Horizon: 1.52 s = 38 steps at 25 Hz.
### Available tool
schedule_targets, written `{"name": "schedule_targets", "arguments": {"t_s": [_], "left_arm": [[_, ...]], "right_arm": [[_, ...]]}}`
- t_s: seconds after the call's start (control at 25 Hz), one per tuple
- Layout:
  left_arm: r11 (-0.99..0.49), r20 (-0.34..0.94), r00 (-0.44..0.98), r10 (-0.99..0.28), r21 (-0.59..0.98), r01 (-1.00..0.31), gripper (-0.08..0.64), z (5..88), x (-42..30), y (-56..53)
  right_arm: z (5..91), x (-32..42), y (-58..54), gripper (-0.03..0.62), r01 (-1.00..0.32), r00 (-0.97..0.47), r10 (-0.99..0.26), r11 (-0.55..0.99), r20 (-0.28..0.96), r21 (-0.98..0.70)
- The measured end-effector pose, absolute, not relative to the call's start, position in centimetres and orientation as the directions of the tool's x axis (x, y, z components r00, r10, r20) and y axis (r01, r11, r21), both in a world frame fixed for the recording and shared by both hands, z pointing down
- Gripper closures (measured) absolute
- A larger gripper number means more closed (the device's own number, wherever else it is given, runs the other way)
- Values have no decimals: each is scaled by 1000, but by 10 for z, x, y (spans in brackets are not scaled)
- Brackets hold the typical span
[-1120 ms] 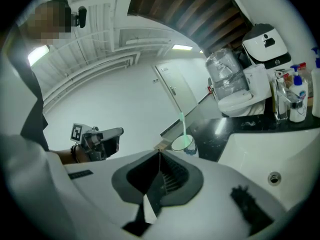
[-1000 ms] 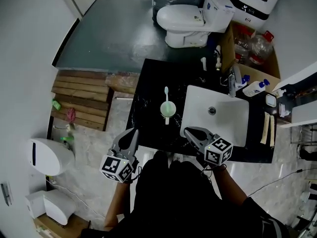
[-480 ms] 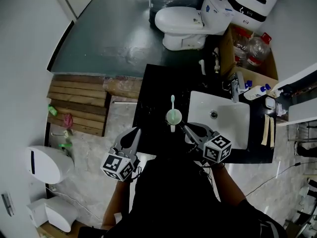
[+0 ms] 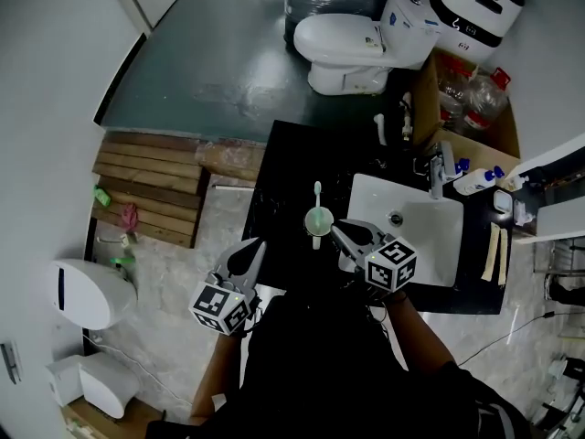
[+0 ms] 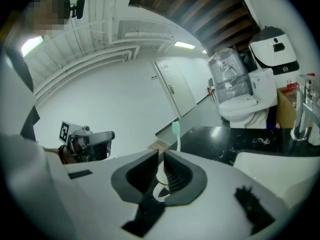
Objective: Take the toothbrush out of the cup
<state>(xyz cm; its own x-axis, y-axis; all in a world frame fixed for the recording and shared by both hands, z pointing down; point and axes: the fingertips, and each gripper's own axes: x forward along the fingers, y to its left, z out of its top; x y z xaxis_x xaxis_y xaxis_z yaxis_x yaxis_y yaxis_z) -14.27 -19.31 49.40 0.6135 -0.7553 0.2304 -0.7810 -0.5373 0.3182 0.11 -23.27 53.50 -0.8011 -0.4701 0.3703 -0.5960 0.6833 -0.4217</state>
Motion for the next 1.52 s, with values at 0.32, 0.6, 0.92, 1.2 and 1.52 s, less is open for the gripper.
{"name": "schedule_targets", "arguments": {"t_s": [0.32,0.6,0.92,1.2,1.52], "left_arm": [[-555,236,630,-740,315,-770,511,493,-127,-198],[-564,247,640,-728,315,-763,512,494,-119,-201],[-552,268,626,-733,303,-777,491,499,-118,-206],[-546,295,621,-726,303,-781,485,503,-118,-203],[-541,308,622,-720,313,-781,485,507,-121,-203]], "right_arm": [[549,-5,-253,522,-566,-818,-418,710,396,-420],[559,-15,-269,505,-541,-828,-376,731,416,-416],[572,-21,-277,495,-530,-827,-340,739,448,-416],[582,-26,-283,489,-517,-828,-310,744,468,-423],[586,-36,-286,489,-498,-836,-281,747,471,-440]]}}
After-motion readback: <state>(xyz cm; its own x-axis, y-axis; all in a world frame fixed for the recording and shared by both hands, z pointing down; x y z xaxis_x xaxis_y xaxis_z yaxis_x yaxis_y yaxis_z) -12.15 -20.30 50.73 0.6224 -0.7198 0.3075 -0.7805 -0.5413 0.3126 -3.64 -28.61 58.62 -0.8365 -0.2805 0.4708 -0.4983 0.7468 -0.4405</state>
